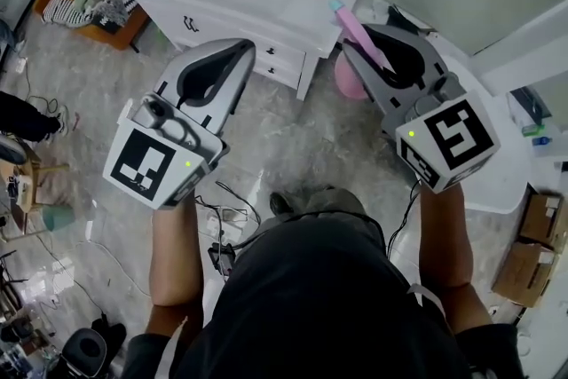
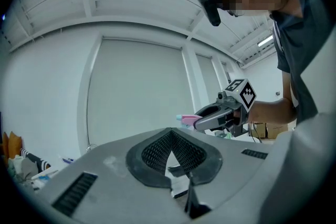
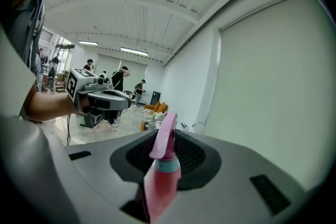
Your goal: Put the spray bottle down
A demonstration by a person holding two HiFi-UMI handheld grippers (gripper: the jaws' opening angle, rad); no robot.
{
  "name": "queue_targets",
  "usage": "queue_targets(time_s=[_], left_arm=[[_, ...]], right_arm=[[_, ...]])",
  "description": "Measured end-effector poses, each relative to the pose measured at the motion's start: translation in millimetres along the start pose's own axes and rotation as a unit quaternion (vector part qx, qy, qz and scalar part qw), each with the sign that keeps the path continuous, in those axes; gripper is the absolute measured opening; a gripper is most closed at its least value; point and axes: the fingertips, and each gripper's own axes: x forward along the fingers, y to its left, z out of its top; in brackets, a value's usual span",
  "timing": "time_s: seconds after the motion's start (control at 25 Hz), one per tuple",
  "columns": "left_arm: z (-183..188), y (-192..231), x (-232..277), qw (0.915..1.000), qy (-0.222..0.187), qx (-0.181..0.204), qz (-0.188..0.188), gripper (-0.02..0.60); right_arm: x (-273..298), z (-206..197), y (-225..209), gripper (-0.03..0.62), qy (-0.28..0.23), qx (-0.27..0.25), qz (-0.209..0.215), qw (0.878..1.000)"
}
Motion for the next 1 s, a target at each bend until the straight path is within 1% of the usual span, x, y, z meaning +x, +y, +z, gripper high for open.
queue_targets(time_s=[0.2, 0.36, 0.48, 0.6, 0.76, 1.0], left_arm=[[-12.9, 9.9, 13.5, 1.0, 0.002, -0.002, 0.003, 0.004], [-16.9, 20.7, 27.1, 0.9998, 0.006, 0.0, 0.018, 0.004], [-14.1, 31.3, 42.7, 0.9995, 0.01, 0.0, 0.031, 0.003], [-8.0, 42.7, 67.9, 0.999, 0.013, -0.005, 0.042, 0.004], [-5.8, 44.1, 102.1, 0.9986, 0.02, -0.004, 0.048, 0.003], [-14.3, 42.2, 127.1, 0.9978, 0.033, 0.001, 0.058, 0.003]], right_arm=[[13.2, -13.7, -11.8, 0.097, 0.004, 0.005, 0.003, 1.0], [28.4, -19.3, -27.0, 0.097, -0.002, 0.005, 0.02, 1.0], [35.9, -16.2, -46.0, 0.097, -0.005, 0.0, 0.032, 0.999], [42.2, -12.2, -75.2, 0.097, -0.005, -0.005, 0.041, 0.999], [42.7, -15.7, -110.7, 0.097, -0.006, -0.005, 0.048, 0.999], [46.9, -30.8, -135.1, 0.097, -0.016, 0.0, 0.059, 0.998]])
